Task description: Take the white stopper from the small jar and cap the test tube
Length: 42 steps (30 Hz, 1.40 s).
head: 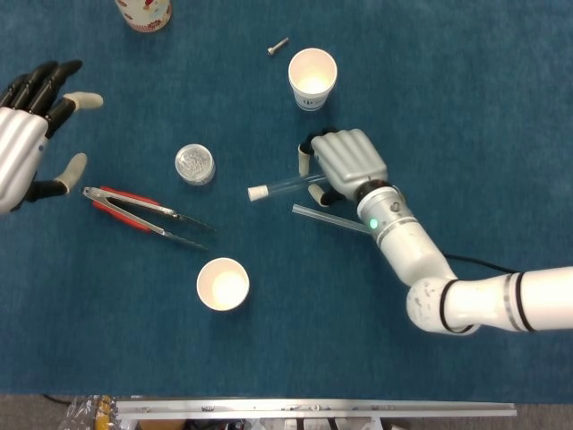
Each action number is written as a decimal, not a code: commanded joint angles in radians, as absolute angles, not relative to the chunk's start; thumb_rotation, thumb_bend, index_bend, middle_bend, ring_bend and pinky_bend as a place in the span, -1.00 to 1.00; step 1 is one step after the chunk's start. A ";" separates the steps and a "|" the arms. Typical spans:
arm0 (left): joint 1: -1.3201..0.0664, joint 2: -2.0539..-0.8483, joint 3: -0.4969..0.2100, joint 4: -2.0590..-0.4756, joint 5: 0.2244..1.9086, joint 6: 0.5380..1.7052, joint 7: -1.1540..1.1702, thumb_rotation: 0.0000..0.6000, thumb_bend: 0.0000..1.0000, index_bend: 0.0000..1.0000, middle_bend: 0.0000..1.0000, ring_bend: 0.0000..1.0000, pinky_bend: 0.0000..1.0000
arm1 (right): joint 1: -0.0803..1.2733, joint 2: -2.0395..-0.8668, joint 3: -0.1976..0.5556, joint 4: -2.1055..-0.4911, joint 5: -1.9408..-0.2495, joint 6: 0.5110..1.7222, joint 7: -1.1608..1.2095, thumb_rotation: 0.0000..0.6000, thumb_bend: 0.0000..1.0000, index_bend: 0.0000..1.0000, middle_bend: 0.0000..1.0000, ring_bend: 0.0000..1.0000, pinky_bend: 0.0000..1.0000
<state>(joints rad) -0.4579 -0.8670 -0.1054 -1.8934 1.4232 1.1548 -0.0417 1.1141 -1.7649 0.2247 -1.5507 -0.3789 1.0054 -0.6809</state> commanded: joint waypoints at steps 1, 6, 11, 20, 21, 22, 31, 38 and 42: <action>-0.455 -0.868 -0.102 -1.895 1.430 1.156 -0.046 1.00 -0.23 -0.56 -0.91 -1.00 -0.96 | 1.125 -1.786 0.218 -1.527 -0.362 1.009 -0.703 1.00 -0.29 0.22 -0.37 -0.58 -0.16; -0.451 -0.870 -0.102 -1.897 1.444 1.161 -0.057 1.00 -0.23 -0.56 -0.91 -1.00 -0.96 | 1.131 -1.812 0.214 -1.493 -0.352 1.010 -0.726 1.00 -0.29 0.22 -0.37 -0.60 -0.17; -0.448 -0.874 -0.101 -1.897 1.457 1.165 -0.069 1.00 -0.23 -0.56 -0.91 -1.00 -0.96 | 1.134 -1.838 0.208 -1.461 -0.350 1.005 -0.745 1.00 -0.29 0.22 -0.39 -0.61 -0.18; -0.442 -0.876 -0.101 -1.898 1.465 1.171 -0.088 1.00 -0.23 -0.56 -0.91 -1.00 -0.96 | 1.128 -1.853 0.215 -1.441 -0.363 0.989 -0.750 1.00 -0.28 0.04 -0.49 -0.67 -0.22; -0.441 -0.876 -0.101 -1.897 1.466 1.171 -0.091 1.00 -0.23 -0.56 -0.91 -1.00 -0.96 | 1.126 -1.853 0.216 -1.442 -0.364 0.987 -0.749 1.00 -0.27 0.01 -0.50 -0.67 -0.22; -0.441 -0.877 -0.101 -1.897 1.467 1.172 -0.093 1.00 -0.23 -0.56 -0.91 -1.00 -0.96 | 1.124 -1.852 0.217 -1.443 -0.366 0.985 -0.747 1.00 -0.27 -0.02 -0.51 -0.68 -0.22; -0.438 -0.879 -0.101 -1.899 1.478 1.175 -0.103 1.00 -0.23 -0.56 -0.91 -1.00 -0.96 | 1.117 -1.854 0.224 -1.440 -0.371 0.983 -0.747 1.00 -0.24 -0.22 -0.55 -0.69 -0.23; -0.432 -0.868 -0.103 -1.903 1.489 1.188 -0.110 1.00 -0.23 -0.56 -0.91 -1.00 -0.96 | 1.104 -1.811 0.262 -1.501 -0.398 0.983 -0.714 1.00 -0.24 -0.26 -0.55 -0.70 -0.23; -0.429 -0.859 -0.108 -1.900 1.483 1.194 -0.118 1.00 -0.23 -0.56 -0.91 -1.00 -0.96 | 1.081 -1.737 0.286 -1.599 -0.434 0.999 -0.680 1.00 -0.24 -0.27 -0.55 -0.70 -0.23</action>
<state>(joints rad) -0.4296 -0.8597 -0.1081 -1.9002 1.4834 1.1940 -0.1185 1.0971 -1.7794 0.2684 -1.5470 -0.4106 0.9886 -0.7031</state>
